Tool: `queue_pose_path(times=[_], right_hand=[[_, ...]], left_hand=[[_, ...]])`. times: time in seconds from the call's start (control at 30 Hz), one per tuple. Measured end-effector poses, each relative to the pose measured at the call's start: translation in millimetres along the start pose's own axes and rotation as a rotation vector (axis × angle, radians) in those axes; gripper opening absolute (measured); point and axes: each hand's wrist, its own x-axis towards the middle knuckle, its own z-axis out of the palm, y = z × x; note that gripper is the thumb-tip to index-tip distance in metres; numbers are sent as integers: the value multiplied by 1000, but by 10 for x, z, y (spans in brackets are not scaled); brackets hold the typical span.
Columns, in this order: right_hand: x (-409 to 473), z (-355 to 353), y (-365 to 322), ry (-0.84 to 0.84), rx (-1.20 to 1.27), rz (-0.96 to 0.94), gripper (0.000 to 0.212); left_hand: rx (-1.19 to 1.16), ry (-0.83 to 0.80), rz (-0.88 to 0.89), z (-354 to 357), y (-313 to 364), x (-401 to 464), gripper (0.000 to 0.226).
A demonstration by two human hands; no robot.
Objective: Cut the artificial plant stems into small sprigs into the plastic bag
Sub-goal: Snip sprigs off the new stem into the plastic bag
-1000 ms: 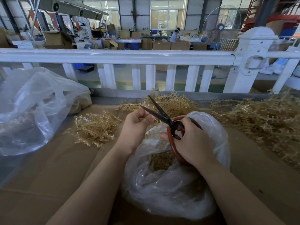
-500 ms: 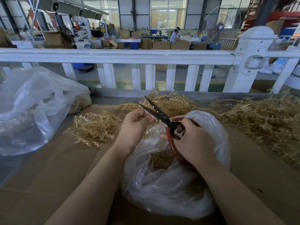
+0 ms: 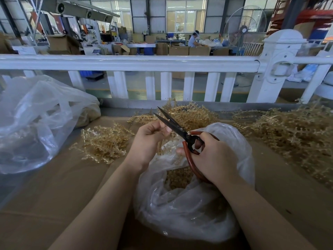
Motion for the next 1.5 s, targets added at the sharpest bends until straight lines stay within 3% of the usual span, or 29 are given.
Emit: queue_pose_path(times=[0.17, 0.27, 0.7, 0.9, 1.1, 1.5], right_hand=[[1, -1, 30, -8, -21, -9, 67], [-7, 4, 28, 21, -41, -17, 53], [3, 32, 65, 37, -54, -16, 45], [3, 20, 54, 20, -50, -33, 62], [10, 12, 55, 29, -103, -38, 48], [-3, -20, -3, 60, -113, -50, 50]], left_hand=[[169, 4, -26, -21, -33, 1, 8], [242, 3, -41, -20, -38, -3, 6], [-33, 10, 39, -40, 15, 6, 18], [11, 19, 53, -74, -31, 8, 16], [49, 61, 20, -101, -64, 25, 12], [48, 69, 21, -110, -66, 21, 16]])
